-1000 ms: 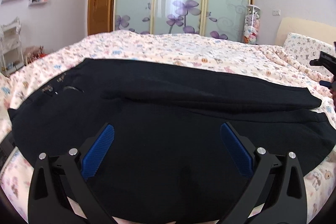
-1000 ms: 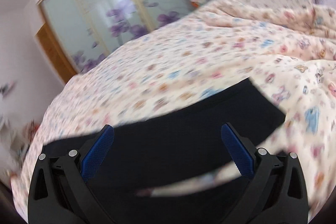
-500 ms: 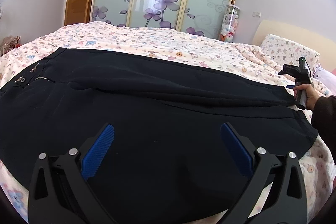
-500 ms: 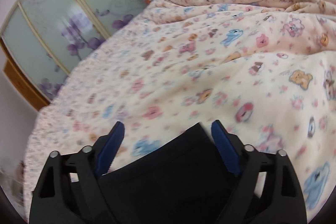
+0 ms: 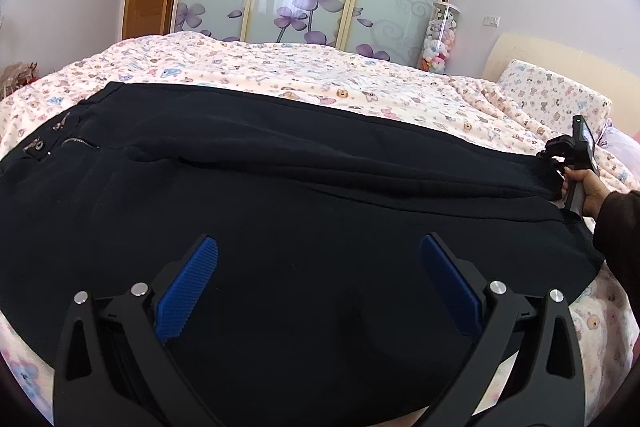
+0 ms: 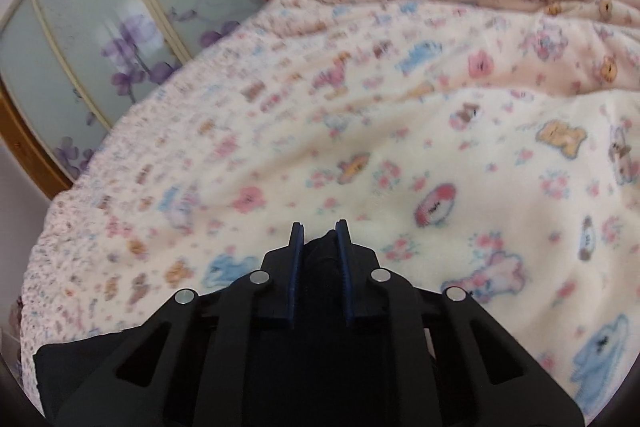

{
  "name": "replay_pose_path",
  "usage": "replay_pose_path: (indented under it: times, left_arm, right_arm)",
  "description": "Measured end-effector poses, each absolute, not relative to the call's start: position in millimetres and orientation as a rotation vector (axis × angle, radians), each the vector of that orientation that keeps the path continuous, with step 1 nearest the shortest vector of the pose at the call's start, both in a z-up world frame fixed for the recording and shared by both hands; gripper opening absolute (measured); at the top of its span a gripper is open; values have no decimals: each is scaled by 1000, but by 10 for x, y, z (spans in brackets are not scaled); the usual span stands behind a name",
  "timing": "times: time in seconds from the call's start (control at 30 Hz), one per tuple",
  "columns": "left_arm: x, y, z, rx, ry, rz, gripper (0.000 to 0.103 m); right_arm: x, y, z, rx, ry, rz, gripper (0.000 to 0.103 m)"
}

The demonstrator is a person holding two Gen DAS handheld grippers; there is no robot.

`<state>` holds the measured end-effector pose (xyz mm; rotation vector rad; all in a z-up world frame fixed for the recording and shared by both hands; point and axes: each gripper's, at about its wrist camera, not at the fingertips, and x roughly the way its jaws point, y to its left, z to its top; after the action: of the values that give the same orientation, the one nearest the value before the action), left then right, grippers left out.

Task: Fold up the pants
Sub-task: 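Move the right gripper to the black trousers' leg hems and grasp them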

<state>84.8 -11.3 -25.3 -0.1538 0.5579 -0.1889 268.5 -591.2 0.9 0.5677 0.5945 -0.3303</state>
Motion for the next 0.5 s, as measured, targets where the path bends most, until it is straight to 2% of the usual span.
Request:
replay_pose_path:
  times: [0.27, 0.5]
  left_arm:
    - [833, -46, -254, -188, 549, -201, 101]
    - [817, -12, -249, -208, 545, -199, 101]
  right_arm:
    - [1956, -5615, 461, 586, 430, -129, 15]
    - [901, -5364, 307, 683, 408, -62, 15]
